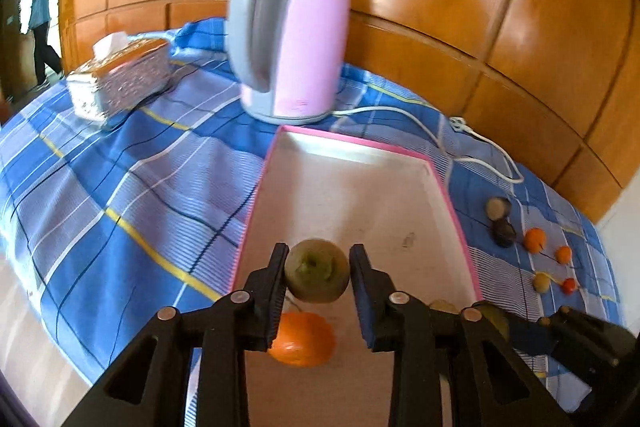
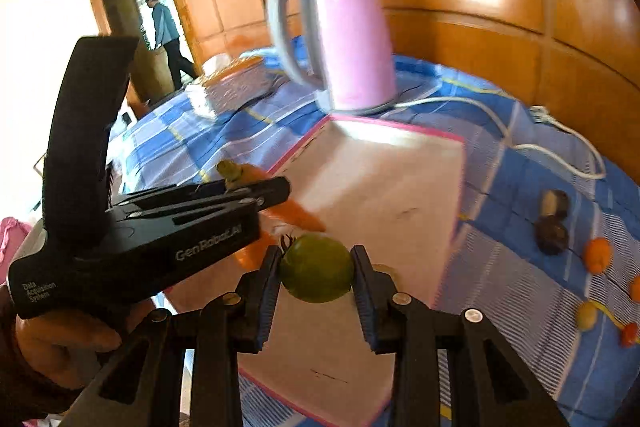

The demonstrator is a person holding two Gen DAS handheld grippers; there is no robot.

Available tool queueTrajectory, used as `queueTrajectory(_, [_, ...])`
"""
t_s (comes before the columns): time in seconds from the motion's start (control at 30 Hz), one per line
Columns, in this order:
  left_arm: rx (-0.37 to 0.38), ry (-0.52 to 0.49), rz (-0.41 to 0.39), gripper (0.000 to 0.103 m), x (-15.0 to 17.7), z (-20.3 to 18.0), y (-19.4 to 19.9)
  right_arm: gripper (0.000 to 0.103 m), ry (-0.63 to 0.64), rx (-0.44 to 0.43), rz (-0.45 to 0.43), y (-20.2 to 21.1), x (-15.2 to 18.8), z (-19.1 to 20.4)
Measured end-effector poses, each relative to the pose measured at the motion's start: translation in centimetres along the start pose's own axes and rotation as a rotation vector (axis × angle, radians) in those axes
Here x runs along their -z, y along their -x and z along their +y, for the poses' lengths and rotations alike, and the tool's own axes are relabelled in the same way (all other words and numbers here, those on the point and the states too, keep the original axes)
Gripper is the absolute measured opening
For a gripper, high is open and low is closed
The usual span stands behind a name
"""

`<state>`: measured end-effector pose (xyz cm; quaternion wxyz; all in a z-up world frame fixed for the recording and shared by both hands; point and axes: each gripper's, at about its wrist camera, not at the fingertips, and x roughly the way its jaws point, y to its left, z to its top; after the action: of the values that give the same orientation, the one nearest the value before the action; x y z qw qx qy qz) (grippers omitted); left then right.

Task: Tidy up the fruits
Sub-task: 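Open both grippers to release the tomato and carrot into the tray, then grasp the red tomato with the right gripper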

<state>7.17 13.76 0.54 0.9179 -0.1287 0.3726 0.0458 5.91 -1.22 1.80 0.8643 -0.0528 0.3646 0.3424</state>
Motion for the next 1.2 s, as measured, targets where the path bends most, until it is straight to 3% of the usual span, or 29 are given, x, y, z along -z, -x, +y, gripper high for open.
queueTrajectory(0.4, [-0.053,0.02,-0.044,0.033,0.4,-0.1,1.9,0.036,-0.076,0.006,-0.038,1.2,0.9,-0.4])
queueTrajectory(0.63, [-0.035,-0.004,-0.065,0.034,0.7,-1.6,3.1,0.036,-0.139,0.083,-0.103,3.9,1.3,-2.4])
queueTrajectory(0.7, [-0.022,-0.009,-0.064,0.039,0.8,-2.1,3.3,0.036,-0.159,0.111,-0.118,4.6,1.5,-3.3])
queueTrajectory(1.2, [0.056,-0.115,-0.03,0.039,2.9,-7.2,3.3,0.036,-0.332,0.285,-0.13,7.7,4.5,-9.9])
